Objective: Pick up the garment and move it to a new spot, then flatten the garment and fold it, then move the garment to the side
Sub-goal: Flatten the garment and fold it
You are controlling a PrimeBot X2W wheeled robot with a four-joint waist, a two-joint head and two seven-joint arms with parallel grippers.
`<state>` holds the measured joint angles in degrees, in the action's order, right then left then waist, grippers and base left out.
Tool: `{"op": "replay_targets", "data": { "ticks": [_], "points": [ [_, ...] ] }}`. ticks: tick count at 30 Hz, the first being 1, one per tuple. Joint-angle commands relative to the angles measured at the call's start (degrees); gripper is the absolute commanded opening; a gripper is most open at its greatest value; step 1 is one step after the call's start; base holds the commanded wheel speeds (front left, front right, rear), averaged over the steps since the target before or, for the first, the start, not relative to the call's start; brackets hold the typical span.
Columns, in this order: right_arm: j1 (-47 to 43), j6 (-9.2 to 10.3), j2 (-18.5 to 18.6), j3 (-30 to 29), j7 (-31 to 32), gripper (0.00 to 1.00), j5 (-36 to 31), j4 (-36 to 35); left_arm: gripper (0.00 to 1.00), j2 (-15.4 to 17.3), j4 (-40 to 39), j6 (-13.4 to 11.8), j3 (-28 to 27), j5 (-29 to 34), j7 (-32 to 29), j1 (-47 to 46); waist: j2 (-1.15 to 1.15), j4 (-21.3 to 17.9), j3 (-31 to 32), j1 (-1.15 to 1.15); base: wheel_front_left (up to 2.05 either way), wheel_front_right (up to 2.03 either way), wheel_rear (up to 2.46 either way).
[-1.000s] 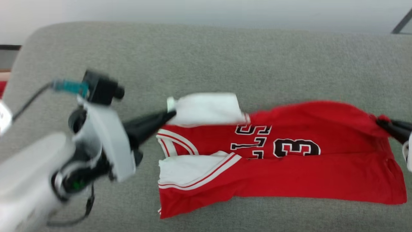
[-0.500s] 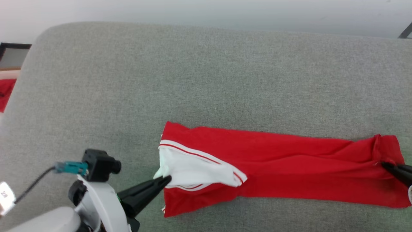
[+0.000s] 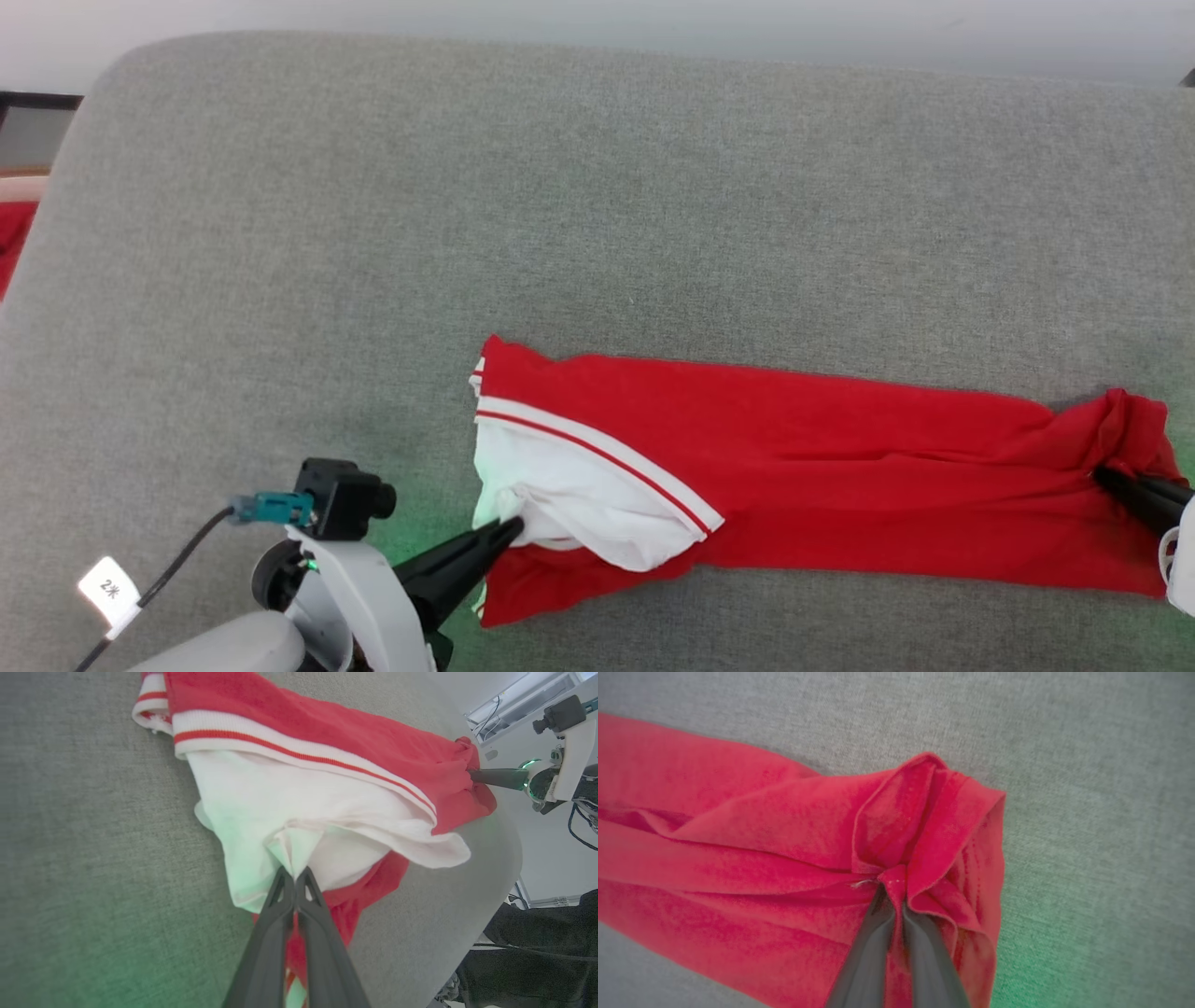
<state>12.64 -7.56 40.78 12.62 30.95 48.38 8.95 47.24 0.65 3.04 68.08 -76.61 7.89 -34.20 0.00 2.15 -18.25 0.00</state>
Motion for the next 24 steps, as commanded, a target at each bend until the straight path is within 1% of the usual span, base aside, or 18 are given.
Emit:
{"op": "replay_targets", "data": {
  "ticks": [1, 2, 3, 4, 5, 6, 7, 12, 16, 19, 21, 24],
  "points": [
    [-0.2, 0.15, -0.6, 0.5, 0.1, 0.0, -0.5, 1.4, 0.08, 0.0, 0.3, 0.2, -0.1, 0.2, 0.4, 0.3, 0.0, 0.0, 0.0, 0.0, 0.0, 0.0, 0.0],
    [0.0, 0.15, -1.0, 0.4, -0.6, 0.0, -0.6, 1.5, 0.13, -0.5, 1.0, 0.4, -0.3, 0.2, 0.8, 0.4, 0.0, 0.0, 0.1, 0.0, 0.0, 0.0, 0.0],
    [0.2, 0.15, -1.4, 0.2, -1.1, 0.13, -0.3, 1.5, 0.23, -0.9, 1.5, 0.5, -0.4, 0.0, 1.2, 0.5, 0.0, 0.0, 0.3, 0.0, 0.0, 0.0, 0.0],
    [0.2, 0.14, -1.9, 0.0, -1.5, 0.35, 0.2, 1.6, 0.31, -1.1, 2.0, 0.6, -0.6, 0.1, 1.6, 0.5, 0.0, 0.1, 0.6, 0.0, 0.0, 0.0, 0.0],
    [0.1, 0.12, -2.2, -0.2, -1.7, 0.49, 0.8, 1.5, 0.47, -1.3, 2.4, 0.8, -0.8, 0.2, 2.2, 0.4, 0.0, 0.1, 1.0, 0.0, 0.0, 0.0, 0.0],
    [-0.3, 0.12, -2.5, -0.6, -1.9, 0.83, 1.3, 1.5, 0.78, -1.5, 2.5, 1.0, -1.1, 0.0, 2.8, 0.6, 0.0, 0.2, 1.5, 0.0, 0.0, 0.0, 0.0],
    [-0.7, 0.12, -2.6, -1.0, -1.8, 1.0, 1.9, 1.4, 1.0, -1.6, 2.5, 1.1, -1.3, -0.1, 3.3, 0.8, 0.0, 0.4, 1.9, 0.0, 0.0, 0.0, 0.0],
    [-3.3, 0.12, -1.4, -3.3, -0.2, 1.0, 3.5, -0.9, 1.0, -1.2, 0.8, 1.0, -3.8, -1.4, 5.9, 3.1, 0.0, 1.1, 4.3, 0.0, 0.0, 0.0, 0.0],
    [-5.6, 0.11, -0.6, -6.6, 1.5, 1.0, 4.9, -2.4, 1.0, -1.7, -0.3, -0.6, -6.4, -0.9, 6.9, 5.7, 0.0, 2.3, 5.9, 0.0, 0.0, 0.0, 0.0],
    [-7.4, 0.11, -0.3, -9.5, 2.9, 1.0, 5.0, -2.3, 1.0, -3.1, -0.2, -1.9, -9.0, 0.1, 7.2, 8.1, 0.0, 3.6, 6.8, 0.0, 0.0, 0.0, 0.0],
    [-8.4, 0.11, -0.4, -11.1, 4.3, 1.0, 4.9, -1.9, 1.0, -4.7, 0.5, -2.9, -12.0, 1.2, 7.3, 9.8, 0.0, 4.5, 7.4, 0.0, 0.0, 0.0, 0.0],
    [-9.6, 0.11, -0.7, -13.2, 7.0, 1.0, 4.3, -1.1, 1.0, -7.4, 1.6, -4.3, -17.5, 4.7, 7.3, 13.2, 0.0, 5.9, 7.9, 0.0, 0.0, 0.0, 0.0]
  ]
}}
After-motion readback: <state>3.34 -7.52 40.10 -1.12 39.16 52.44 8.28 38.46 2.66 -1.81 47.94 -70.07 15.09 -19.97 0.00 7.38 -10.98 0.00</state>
